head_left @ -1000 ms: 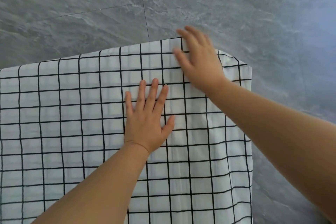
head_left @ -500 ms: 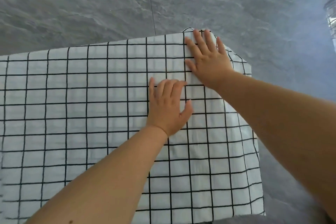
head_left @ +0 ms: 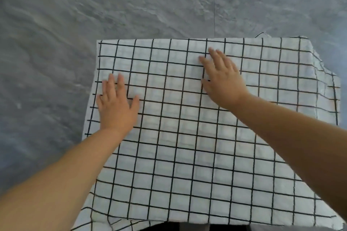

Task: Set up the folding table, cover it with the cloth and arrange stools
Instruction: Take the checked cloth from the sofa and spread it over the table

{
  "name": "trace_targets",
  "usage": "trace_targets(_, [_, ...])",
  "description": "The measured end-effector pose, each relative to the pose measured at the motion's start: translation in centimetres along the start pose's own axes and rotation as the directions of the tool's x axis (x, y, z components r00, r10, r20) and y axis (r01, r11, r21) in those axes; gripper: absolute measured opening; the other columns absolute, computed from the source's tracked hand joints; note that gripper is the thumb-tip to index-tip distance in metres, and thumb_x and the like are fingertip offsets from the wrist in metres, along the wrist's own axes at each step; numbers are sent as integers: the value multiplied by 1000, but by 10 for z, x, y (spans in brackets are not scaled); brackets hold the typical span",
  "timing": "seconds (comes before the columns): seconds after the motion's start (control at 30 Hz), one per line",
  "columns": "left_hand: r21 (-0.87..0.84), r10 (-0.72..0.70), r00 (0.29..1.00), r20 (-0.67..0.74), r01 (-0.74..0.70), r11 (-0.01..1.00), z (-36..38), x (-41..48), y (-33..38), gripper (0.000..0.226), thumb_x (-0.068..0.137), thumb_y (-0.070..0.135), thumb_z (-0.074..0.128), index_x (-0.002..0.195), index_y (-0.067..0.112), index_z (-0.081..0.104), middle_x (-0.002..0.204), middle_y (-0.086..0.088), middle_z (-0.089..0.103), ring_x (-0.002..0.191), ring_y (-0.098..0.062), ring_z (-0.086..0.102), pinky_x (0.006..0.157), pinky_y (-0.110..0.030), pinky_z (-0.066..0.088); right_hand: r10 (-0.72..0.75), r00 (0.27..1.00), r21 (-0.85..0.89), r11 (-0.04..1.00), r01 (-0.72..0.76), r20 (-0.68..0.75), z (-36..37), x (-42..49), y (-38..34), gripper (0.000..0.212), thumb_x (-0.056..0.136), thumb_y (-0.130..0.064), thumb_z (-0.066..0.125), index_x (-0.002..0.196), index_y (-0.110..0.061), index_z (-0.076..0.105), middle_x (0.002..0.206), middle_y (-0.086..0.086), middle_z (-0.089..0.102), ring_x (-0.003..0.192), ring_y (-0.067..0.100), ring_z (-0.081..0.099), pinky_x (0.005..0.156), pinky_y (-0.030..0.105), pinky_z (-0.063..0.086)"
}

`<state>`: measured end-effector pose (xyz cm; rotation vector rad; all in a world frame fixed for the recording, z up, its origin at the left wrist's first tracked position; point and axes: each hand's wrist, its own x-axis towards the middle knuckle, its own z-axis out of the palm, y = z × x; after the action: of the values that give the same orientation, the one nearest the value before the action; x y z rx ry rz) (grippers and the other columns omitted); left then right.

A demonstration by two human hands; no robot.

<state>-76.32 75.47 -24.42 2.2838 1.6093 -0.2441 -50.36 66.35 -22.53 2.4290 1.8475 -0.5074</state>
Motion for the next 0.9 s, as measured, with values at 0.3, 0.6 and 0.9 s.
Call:
trace_targets(0.3, [-313,-186,976,109,212,926,11,-23,-73,68,93,54,23,150,28,-4,159,-4,-1,143,-26,12,113,-49,20,-247,959,-128,956,265,139,44,34,-131,69,95,-54,21,150,-23,-5,158,8,-14,144,29,-16,116,51,-4])
trace_targets(0.6, [-666,-243,949,203,315,676,12,-19,-89,62,96,53,21,150,27,7,154,-2,25,138,-21,30,107,-36,24,-251,967,-176,951,255,44,60,32,-134,68,94,-56,10,151,-21,0,158,9,-6,144,29,-12,115,54,-2])
trace_targets(0.9, [-781,-252,941,227,331,530,9,-5,-93,43,95,52,39,81,15,54,72,6,51,65,-2,47,59,-16,37,-244,969,-175,953,247,36,59,31,-134,67,95,-56,10,151,-22,-3,158,8,-8,144,28,-14,115,54,-2])
